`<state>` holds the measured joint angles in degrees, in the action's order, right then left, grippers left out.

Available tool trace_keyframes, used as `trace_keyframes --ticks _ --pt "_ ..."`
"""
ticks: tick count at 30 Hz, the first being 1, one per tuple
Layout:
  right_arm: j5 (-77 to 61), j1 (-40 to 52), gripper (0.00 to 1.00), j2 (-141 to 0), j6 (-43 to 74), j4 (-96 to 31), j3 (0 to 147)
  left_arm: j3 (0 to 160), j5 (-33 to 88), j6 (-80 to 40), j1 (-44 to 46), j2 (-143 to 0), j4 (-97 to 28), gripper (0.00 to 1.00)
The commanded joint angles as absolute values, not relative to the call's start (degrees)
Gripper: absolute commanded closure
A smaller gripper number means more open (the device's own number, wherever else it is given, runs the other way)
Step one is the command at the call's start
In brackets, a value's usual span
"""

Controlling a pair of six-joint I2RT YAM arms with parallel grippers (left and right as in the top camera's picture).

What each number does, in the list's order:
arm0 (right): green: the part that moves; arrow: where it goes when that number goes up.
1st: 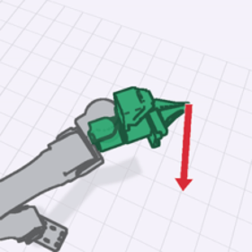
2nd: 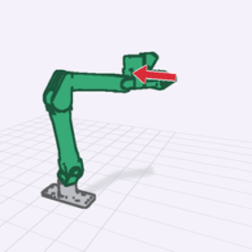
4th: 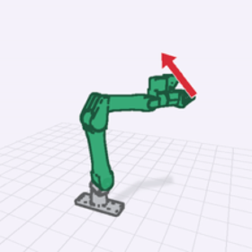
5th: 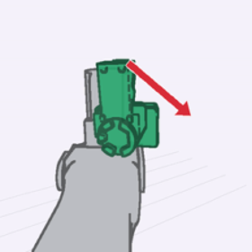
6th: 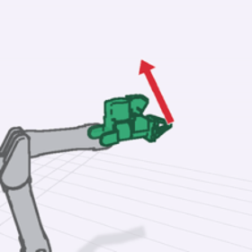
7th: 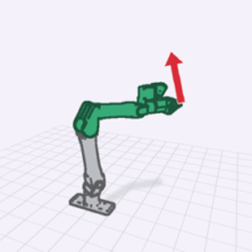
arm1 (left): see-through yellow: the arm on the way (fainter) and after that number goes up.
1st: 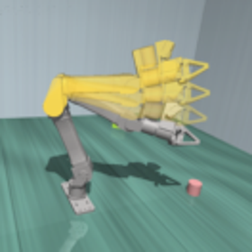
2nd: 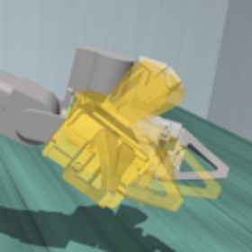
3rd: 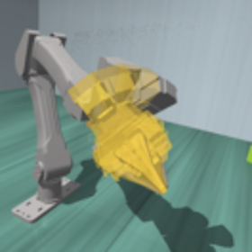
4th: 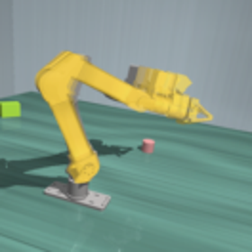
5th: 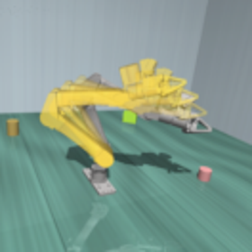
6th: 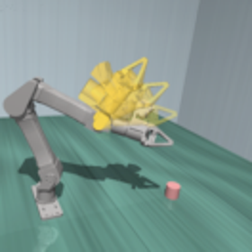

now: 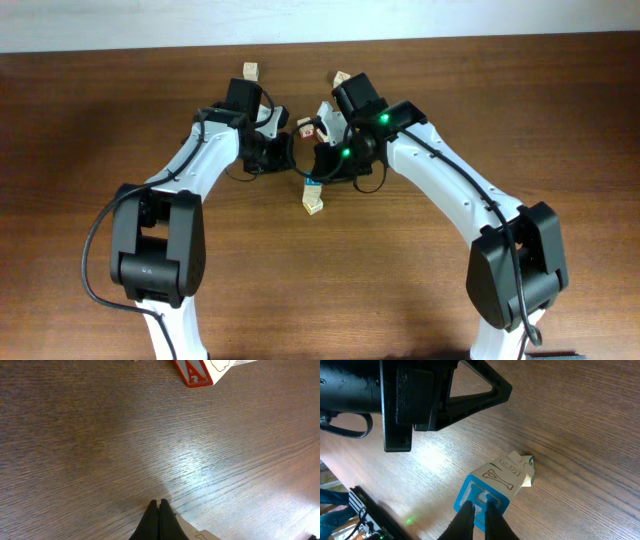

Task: Rotate 4 blocks

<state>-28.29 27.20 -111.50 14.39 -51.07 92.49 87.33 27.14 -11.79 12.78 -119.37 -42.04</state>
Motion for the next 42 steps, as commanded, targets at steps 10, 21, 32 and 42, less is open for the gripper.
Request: trace_keyframes --ticks 10,21,32,42 --pt "-27.81 28.23 0.86 -112.86 12.45 -51.83 95.18 88.29 27.35 -11.31 12.53 -119.35 -42.11 1.0" --pt "-26.04 26.26 0.86 -112.86 12.23 -58.33 104.79 88.29 27.33 -11.29 12.53 -119.35 -42.26 1.0" --pt "-14.0 14.28 0.19 -110.02 8.08 -79.94 128.01 102.02 11.14 -6.74 10.37 -111.37 -54.63 1.0" --pt "-3.42 5.78 0.02 -99.35 7.9 -92.71 142.02 105.38 -4.34 -6.76 8.08 -93.6 -59.31 0.01"
